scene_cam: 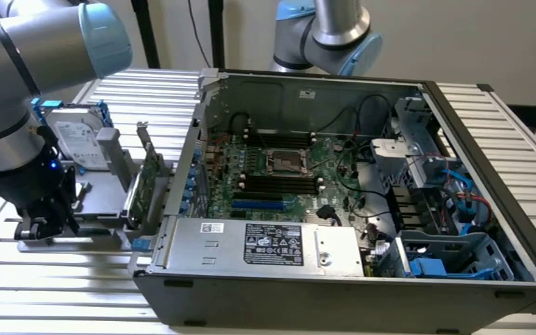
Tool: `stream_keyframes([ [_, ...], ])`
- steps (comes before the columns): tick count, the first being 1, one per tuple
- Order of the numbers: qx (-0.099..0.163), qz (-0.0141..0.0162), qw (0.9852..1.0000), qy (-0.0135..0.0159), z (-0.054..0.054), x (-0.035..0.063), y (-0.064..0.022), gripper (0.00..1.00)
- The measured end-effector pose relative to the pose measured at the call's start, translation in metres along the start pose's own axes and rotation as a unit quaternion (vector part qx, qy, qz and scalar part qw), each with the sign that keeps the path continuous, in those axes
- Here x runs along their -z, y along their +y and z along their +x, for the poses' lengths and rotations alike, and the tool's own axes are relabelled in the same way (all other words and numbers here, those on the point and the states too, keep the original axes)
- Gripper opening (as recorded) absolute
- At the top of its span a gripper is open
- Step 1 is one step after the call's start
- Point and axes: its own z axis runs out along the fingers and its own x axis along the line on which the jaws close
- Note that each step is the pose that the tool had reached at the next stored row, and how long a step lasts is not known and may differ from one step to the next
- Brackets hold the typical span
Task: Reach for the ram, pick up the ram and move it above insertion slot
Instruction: 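Pick up the ram and move it above insertion slot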
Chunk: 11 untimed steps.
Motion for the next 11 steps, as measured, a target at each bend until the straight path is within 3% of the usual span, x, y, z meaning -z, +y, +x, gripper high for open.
stream_keyframes([
  [11, -0.006, 0.0000, 1.0000, -0.0002, -0.0001, 0.0099, 0.0002, 0.13],
])
